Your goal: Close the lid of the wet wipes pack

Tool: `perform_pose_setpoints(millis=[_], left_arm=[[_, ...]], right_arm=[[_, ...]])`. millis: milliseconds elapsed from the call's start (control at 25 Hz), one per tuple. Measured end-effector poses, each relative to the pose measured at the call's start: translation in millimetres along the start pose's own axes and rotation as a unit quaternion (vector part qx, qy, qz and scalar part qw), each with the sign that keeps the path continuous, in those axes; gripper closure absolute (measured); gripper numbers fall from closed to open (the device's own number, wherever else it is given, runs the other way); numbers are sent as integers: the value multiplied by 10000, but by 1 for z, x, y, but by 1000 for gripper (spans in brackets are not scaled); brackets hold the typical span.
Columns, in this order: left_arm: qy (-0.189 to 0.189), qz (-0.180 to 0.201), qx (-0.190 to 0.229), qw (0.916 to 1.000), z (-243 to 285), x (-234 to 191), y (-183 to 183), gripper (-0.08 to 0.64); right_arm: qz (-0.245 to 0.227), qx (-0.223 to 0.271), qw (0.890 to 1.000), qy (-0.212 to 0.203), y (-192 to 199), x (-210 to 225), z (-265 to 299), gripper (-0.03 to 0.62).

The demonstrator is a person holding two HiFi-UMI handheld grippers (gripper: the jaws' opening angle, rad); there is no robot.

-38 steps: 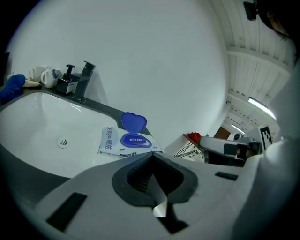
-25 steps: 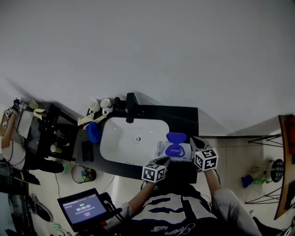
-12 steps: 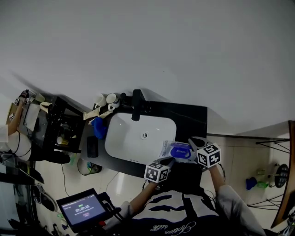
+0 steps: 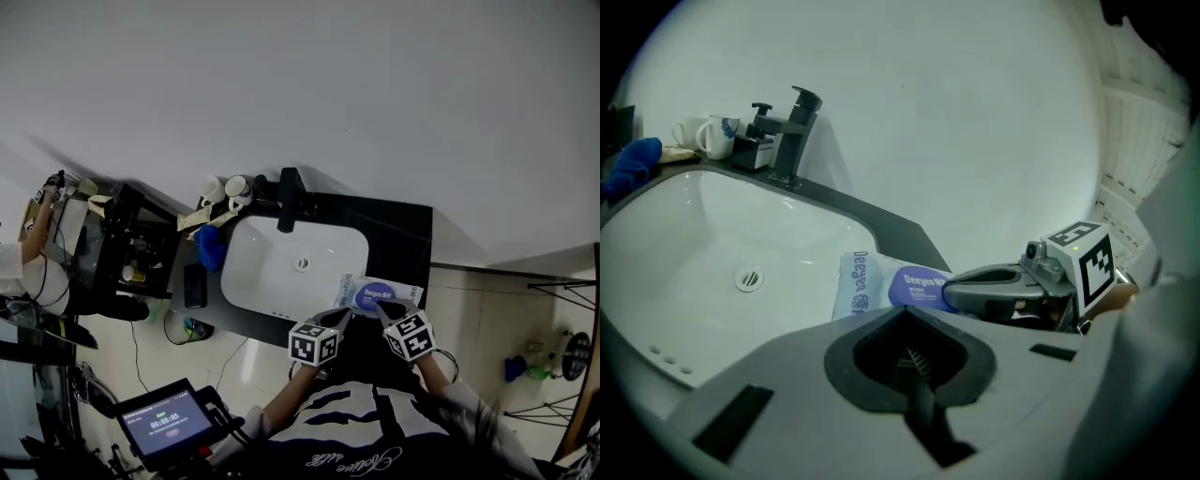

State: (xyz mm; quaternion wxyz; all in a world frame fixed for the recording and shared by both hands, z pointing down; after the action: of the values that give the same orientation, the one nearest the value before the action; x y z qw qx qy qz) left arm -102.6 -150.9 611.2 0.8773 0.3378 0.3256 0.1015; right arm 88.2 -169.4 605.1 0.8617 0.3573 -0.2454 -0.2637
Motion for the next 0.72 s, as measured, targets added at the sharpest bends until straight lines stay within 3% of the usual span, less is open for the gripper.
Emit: perform_pose_setpoints(millis=[160,320,480,720], left_arm=[[111,51,55,9999,-7,10,-1,560],[119,99,119,9998,-11,6,-2,560],[158,151,264,9994,-20,9,-5,560],[403,-23,982,9944,-47,18,-23,560]], right_arm=[[-350,-288,9984,325,1,-9,0,594],[-455,-211,9975,492,3,-10,8,594],[-76,-56,9978,655,7,-11,2,594],[840,895,9897,733,7,-29,-24,594]])
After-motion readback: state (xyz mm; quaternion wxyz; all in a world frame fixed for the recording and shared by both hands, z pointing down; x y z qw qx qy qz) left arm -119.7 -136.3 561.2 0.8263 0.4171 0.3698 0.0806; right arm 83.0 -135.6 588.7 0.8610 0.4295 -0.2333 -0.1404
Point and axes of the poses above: the fingertips, and each gripper's own axes: z forward along the fingers, x to its right, y out of its underside, the point moved 10 cm from there along -z, backward along the fingers, and after that the axes turned 4 degrees about x, right-handed, at the moved point
